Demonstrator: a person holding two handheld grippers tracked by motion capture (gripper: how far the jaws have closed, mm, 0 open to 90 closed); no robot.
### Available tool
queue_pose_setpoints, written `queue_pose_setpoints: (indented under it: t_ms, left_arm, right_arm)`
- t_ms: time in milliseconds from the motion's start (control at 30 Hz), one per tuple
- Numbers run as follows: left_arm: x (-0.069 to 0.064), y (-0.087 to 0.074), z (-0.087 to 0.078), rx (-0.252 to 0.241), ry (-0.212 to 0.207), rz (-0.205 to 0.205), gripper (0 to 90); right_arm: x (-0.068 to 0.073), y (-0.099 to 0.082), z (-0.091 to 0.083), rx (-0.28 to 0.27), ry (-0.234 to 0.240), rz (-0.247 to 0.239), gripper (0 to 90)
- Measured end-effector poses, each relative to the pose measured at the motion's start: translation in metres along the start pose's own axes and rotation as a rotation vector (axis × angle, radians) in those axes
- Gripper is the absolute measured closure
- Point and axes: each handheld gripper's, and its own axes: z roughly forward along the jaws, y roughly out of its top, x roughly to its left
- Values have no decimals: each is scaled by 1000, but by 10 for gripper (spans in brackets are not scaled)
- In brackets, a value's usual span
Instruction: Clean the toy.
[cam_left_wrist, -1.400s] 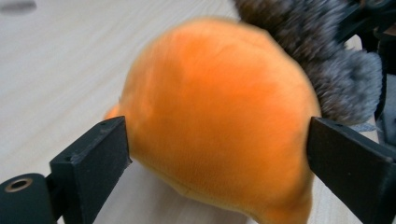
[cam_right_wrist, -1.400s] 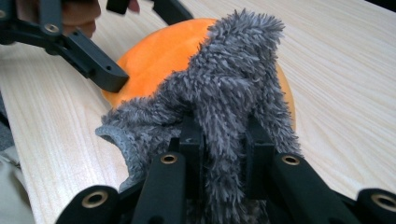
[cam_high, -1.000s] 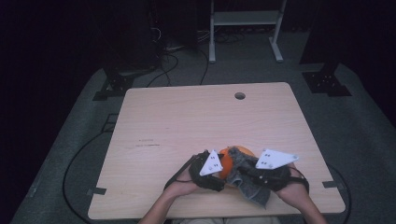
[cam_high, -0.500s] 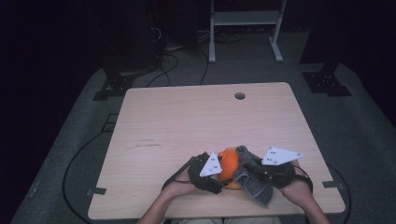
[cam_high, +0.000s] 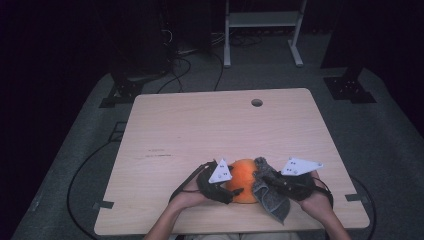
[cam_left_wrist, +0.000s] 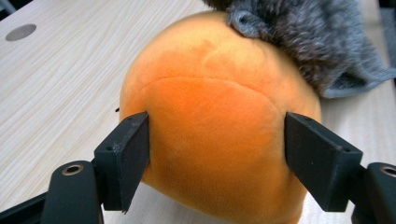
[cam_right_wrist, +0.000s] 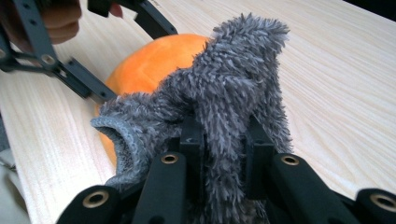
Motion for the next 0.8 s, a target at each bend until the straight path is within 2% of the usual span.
queue_pose_setpoints:
  t_ms: [67, 100, 167, 200, 233, 300, 400, 500, 533, 633, 700, 800]
  left_arm:
    - [-2, 5, 0, -57, 9, 8, 174]
    - [-4, 6, 0, -71, 13, 12, 169]
    - [-6, 7, 3, -47, 32, 35, 178]
    - [-5, 5, 4, -28, 39, 41, 216]
    - [-4, 2, 5, -17, 41, 34, 216]
    - [0, -2, 4, -3, 39, 5, 237]
    - [6, -8, 2, 8, 33, -29, 249]
    - [8, -9, 3, 15, 34, -31, 249]
    - [8, -10, 3, 18, 36, -39, 249]
    - [12, -13, 1, 16, 30, -59, 248]
    - [15, -17, -1, 19, 22, -75, 248]
    - [18, -19, -2, 22, 15, -89, 248]
  right_arm:
    - [6, 3, 0, -4, -23, -26, 738]
    - [9, 5, 0, -16, -12, -34, 738]
    - [14, 7, 2, -28, 7, -56, 736]
    - [15, 7, 3, -25, 1, -69, 735]
    - [15, 7, 3, -25, 1, -69, 735]
    - [9, 4, 4, -26, 13, -35, 734]
    - [-2, -5, 6, 11, -17, -5, 733]
    - [-3, -7, 4, 19, -19, 23, 735]
    - [0, -5, 2, 6, -12, 19, 734]
    - [10, 4, -1, -39, 62, -15, 734]
    - [12, 3, 5, -12, 65, -40, 733]
    - [0, -8, 12, 12, 73, 9, 732]
